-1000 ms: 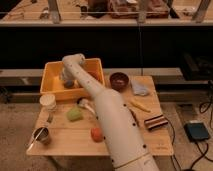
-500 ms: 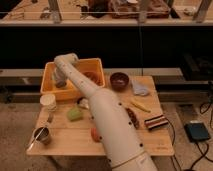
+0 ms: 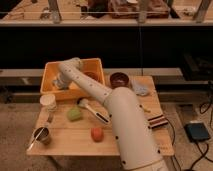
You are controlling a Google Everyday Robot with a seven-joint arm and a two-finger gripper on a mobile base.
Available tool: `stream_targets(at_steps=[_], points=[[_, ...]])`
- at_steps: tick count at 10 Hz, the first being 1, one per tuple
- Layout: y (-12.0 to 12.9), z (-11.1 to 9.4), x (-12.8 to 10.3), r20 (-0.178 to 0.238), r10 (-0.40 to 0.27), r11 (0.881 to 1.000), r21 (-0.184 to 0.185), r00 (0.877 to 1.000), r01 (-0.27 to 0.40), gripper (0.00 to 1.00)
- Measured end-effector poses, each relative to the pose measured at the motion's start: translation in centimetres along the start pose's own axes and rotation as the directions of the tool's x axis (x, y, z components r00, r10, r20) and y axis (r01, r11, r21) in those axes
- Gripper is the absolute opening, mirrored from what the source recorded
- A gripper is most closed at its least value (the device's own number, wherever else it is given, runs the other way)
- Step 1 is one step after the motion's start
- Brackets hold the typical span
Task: Wipe tray with sponge
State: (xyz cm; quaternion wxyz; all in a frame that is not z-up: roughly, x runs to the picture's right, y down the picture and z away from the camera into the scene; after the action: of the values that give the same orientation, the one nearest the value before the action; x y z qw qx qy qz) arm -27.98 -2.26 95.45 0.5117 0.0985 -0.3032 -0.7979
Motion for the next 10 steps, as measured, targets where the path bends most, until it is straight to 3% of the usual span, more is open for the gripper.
stream_targets(at_steps=[3,5,7,10], points=[[3.5,-0.2,1.0,-0.005,0.037,0.998,-0.044,0.999,-0.037,0.20],[5.5,-0.3,3.5,-0.023,0.054,0.996,-0.073,0.998,-0.055,0.20],[4.7,0.0,5.5,-0.035,0.041,0.997,-0.071,0.999,-0.044,0.20],[0.7,1.6,6.5,-0.028,-0.012,0.999,-0.042,1.000,0.011,0.20]])
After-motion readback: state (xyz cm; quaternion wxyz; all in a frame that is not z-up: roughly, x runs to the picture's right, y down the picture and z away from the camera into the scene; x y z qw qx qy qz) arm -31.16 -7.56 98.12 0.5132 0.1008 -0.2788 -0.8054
